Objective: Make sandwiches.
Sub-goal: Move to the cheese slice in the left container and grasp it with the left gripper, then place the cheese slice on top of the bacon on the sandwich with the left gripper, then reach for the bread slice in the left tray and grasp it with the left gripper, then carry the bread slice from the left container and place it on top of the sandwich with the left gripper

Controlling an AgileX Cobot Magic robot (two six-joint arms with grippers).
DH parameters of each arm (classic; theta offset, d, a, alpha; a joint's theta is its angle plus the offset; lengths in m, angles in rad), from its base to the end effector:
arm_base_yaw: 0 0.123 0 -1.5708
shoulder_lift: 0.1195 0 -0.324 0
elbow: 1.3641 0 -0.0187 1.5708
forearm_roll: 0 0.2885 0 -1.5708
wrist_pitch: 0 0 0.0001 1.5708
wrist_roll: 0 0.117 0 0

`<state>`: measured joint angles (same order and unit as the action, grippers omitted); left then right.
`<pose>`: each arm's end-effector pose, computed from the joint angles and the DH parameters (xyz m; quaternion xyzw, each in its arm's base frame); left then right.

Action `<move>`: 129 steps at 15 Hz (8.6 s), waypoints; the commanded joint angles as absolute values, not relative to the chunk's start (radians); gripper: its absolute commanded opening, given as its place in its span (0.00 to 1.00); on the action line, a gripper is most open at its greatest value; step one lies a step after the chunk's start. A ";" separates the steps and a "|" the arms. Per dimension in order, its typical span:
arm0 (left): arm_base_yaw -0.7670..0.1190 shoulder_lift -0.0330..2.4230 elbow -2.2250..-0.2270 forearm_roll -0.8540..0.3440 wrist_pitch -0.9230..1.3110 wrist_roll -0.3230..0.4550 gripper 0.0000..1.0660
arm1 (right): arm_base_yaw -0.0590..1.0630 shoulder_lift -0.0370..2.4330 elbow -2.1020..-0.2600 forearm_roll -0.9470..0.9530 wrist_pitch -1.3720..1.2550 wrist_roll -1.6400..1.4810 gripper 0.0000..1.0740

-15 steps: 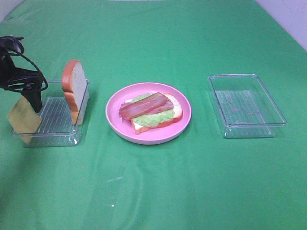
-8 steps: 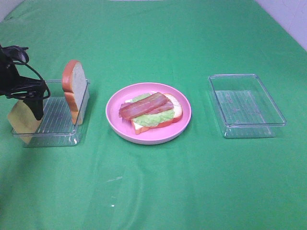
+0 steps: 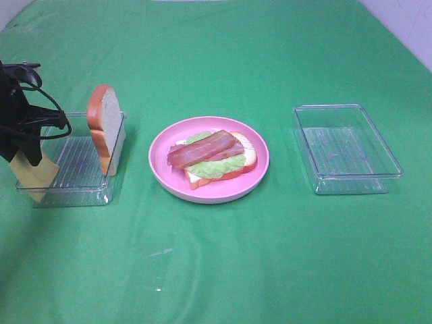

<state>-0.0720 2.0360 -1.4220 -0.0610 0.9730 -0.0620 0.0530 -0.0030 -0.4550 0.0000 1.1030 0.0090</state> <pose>0.4443 -0.0380 0.1477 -0.0113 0.9990 -0.0281 0.0337 0.0144 0.0008 0.2642 -0.0192 0.8742 0.0150 0.4849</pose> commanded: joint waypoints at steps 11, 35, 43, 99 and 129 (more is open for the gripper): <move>-0.079 1.936 -1.435 -0.060 0.960 -0.068 0.00 | 0.048 -0.036 -0.457 0.000 1.104 0.000 0.91; -0.565 2.144 -1.753 -0.631 0.729 0.041 0.00 | 0.048 -0.036 -0.457 0.000 1.104 0.000 0.91; -0.539 2.269 -1.751 -0.535 0.730 0.024 0.00 | 0.048 -0.035 -0.457 0.000 1.104 0.000 0.91; -0.266 2.274 -1.958 -0.097 1.181 -0.191 0.34 | 0.048 -0.035 -0.457 0.000 1.104 0.000 0.91; -0.345 2.172 -1.966 -0.675 1.028 0.000 0.10 | 0.048 -0.035 -0.457 0.000 1.104 0.000 0.91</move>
<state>-0.3380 2.1700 -1.9660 -0.6570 1.0430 -0.0080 0.0530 -0.0030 -0.4550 0.0000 1.1030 0.0090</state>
